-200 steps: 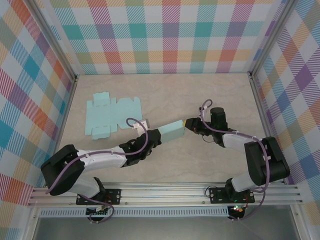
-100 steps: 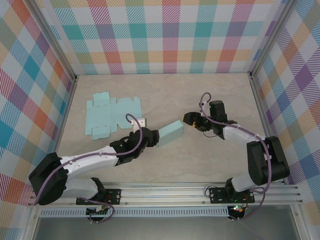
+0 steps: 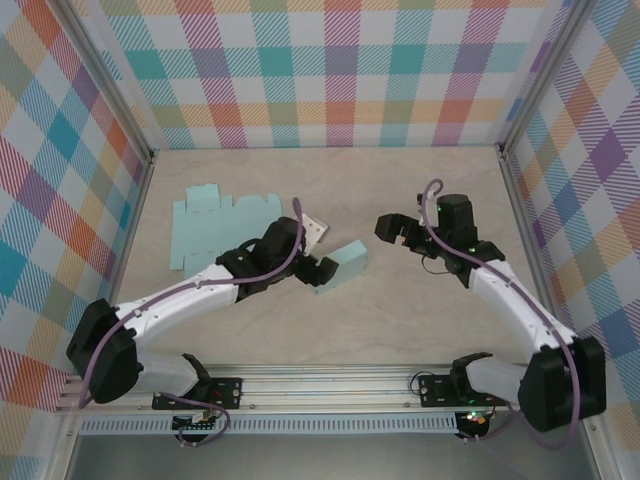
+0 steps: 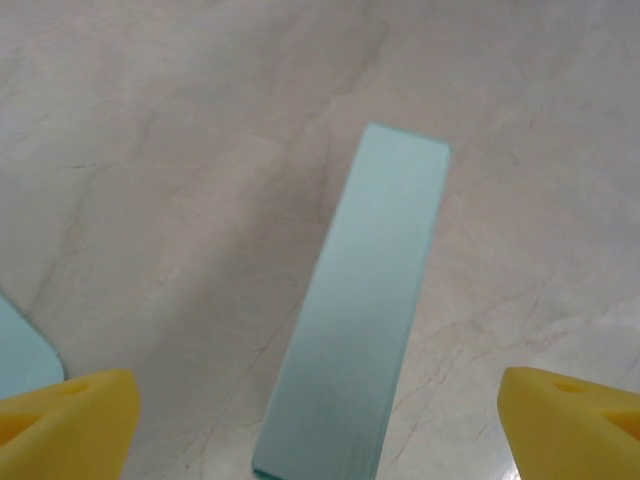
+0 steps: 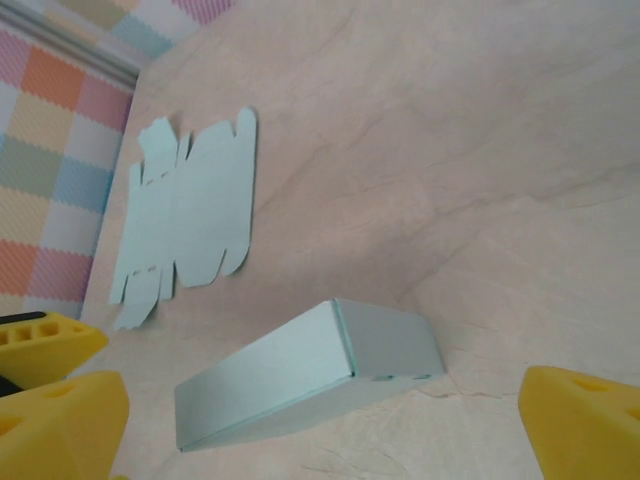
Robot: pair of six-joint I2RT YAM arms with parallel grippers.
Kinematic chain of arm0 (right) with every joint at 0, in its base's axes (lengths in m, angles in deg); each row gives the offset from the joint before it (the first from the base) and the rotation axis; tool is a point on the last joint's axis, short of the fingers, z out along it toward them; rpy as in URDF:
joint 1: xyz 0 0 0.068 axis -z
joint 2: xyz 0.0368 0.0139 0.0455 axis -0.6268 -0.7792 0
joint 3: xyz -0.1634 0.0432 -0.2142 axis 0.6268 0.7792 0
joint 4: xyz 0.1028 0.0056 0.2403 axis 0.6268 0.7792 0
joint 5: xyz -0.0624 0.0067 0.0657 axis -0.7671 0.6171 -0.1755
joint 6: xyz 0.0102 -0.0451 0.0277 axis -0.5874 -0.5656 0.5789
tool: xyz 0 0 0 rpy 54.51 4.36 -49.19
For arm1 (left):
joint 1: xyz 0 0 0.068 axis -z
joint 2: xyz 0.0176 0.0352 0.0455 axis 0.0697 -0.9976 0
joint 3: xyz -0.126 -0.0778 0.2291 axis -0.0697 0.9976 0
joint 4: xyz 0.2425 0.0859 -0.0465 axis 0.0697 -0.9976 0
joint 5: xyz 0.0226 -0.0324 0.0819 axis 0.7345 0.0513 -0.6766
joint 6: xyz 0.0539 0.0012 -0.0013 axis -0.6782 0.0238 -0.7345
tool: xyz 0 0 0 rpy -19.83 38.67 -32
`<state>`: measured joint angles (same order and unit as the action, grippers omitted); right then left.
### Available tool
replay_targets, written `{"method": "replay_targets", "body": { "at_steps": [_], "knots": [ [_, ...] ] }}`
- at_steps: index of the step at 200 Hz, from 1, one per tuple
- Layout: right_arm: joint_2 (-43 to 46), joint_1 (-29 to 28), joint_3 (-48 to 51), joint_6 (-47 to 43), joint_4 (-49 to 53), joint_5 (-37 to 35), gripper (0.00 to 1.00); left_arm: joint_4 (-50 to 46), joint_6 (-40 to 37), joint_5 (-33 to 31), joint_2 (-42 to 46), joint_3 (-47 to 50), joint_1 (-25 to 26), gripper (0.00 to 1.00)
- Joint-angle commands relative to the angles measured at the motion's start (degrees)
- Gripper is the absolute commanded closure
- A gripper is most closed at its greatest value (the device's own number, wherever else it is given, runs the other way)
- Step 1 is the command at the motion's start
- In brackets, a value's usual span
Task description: Fold the paper box
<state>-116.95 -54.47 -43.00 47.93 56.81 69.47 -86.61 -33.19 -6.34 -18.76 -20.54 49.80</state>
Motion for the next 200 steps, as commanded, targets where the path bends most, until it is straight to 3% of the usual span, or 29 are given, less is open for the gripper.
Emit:
{"method": "replay_targets", "body": {
  "at_steps": [1,47,83,134,143,162,200],
  "knots": [
    [6.4,0.4,0.5,-2.0,8.9,-9.3,0.0,-7.1,-9.5,4.1,-4.5,-4.0,-0.3,0.08],
    [17.1,0.3,1.2,-2.2,15.0,-15.2,0.0,-15.5,-10.9,1.1,-14.2,-13.4,1.5,0.1],
    [19.2,0.3,0.6,-2.8,16.3,-15.4,0.01,-18.8,-10.9,-6.4,-19.6,-17.8,2.5,0.16],
    [17.1,0.3,-0.9,-3.6,18.0,-15.2,0.0,-20.1,-14.7,-11.5,-24.6,-21.5,3.6,0.51],
    [17.4,0.2,-1.0,-3.5,18.3,-15.5,0.0,-19.6,-16.0,-13.9,-25.0,-21.9,4.0,0.58],
    [19.3,0.3,-0.5,-3.7,17.7,-16.1,0.0,-16.2,-20.4,-18.5,-25.6,-22.0,4.9,0.64],
    [25.0,0.3,0.5,-4.9,15.9,-18.3,0.0,-0.6,-32.1,-20.7,-27.6,-21.9,5.4,0.64]
  ]
}}
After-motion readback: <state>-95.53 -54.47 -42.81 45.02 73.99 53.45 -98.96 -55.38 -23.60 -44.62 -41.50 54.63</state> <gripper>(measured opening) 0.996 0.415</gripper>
